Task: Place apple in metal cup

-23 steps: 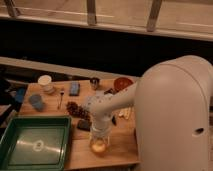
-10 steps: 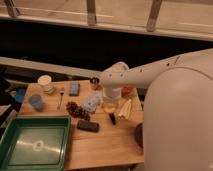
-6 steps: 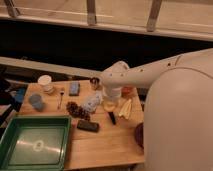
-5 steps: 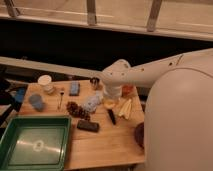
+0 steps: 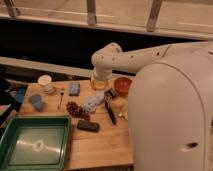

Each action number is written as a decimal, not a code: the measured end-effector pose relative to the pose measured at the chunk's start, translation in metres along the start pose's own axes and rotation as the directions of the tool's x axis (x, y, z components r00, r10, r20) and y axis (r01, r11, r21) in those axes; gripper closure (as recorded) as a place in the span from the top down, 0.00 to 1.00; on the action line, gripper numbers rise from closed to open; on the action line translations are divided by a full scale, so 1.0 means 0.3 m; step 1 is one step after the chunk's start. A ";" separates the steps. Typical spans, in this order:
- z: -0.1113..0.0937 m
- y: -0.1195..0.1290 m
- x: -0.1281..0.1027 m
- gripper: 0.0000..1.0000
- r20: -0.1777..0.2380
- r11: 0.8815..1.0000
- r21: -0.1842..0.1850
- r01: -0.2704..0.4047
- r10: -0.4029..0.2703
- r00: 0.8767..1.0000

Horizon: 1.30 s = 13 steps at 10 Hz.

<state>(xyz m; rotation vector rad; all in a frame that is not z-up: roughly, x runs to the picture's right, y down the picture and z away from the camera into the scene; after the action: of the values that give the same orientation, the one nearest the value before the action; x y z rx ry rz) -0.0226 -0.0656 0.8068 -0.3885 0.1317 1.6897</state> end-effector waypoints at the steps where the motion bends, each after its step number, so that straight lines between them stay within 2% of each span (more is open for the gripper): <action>1: -0.016 0.025 -0.045 0.00 0.009 1.000 -0.024 0.004 -0.004 1.000; 3: -0.065 0.061 -0.120 0.00 0.017 0.997 -0.078 0.010 -0.009 1.000; 4: -0.074 0.074 -0.132 0.00 0.019 0.996 -0.089 0.014 -0.012 1.000; 6: -0.070 0.076 -0.128 0.00 0.016 0.996 -0.089 0.015 -0.014 1.000; 7: -0.065 0.068 -0.127 0.00 0.015 0.995 -0.104 -0.001 0.003 1.000; 9: -0.035 -0.005 -0.129 0.00 0.009 0.984 -0.163 -0.077 0.079 0.997; 10: -0.027 -0.053 -0.136 0.00 0.008 0.980 -0.176 -0.098 0.101 0.995; 13: 0.018 -0.058 -0.197 0.00 0.004 0.973 -0.202 -0.113 0.117 0.993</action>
<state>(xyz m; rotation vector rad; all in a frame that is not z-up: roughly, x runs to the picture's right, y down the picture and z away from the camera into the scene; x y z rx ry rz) -0.0002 -0.1167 0.8335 -0.5265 -0.0303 1.8270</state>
